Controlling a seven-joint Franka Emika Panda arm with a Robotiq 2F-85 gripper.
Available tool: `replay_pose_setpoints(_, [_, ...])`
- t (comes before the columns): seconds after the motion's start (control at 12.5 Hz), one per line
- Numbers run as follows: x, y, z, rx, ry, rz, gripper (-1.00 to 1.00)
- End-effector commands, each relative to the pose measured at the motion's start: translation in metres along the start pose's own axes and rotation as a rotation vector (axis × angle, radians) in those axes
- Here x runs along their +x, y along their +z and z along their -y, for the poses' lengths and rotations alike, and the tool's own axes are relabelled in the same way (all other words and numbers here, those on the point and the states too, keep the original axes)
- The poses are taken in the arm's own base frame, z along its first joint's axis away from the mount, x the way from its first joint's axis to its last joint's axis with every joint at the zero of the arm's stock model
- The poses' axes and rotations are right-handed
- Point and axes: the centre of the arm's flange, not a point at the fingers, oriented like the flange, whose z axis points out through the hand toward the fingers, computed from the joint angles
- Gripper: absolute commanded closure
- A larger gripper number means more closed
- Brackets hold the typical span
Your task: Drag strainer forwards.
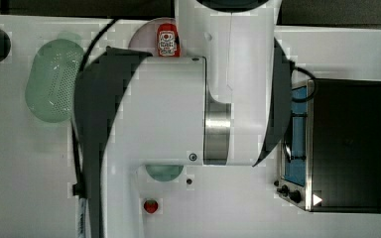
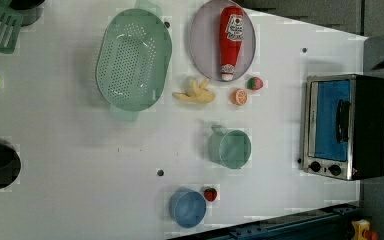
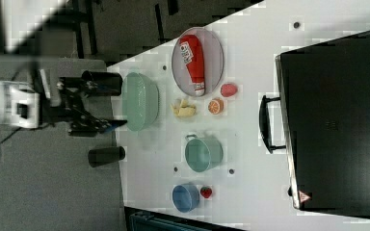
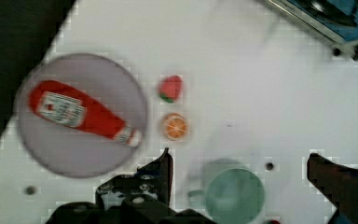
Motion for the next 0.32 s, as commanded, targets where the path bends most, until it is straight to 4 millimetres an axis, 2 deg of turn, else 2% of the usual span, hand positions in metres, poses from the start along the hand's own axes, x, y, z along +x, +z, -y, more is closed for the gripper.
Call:
replay_pose_setpoints(0.08, [-0.0276,-0.0063,-0.0078,0.005,-0.111,-0.003,-1.0])
replay_pose_setpoints(0.32, [-0.032,0.0011,-0.0173,0.025,-0.153,-0.011,-1.0])
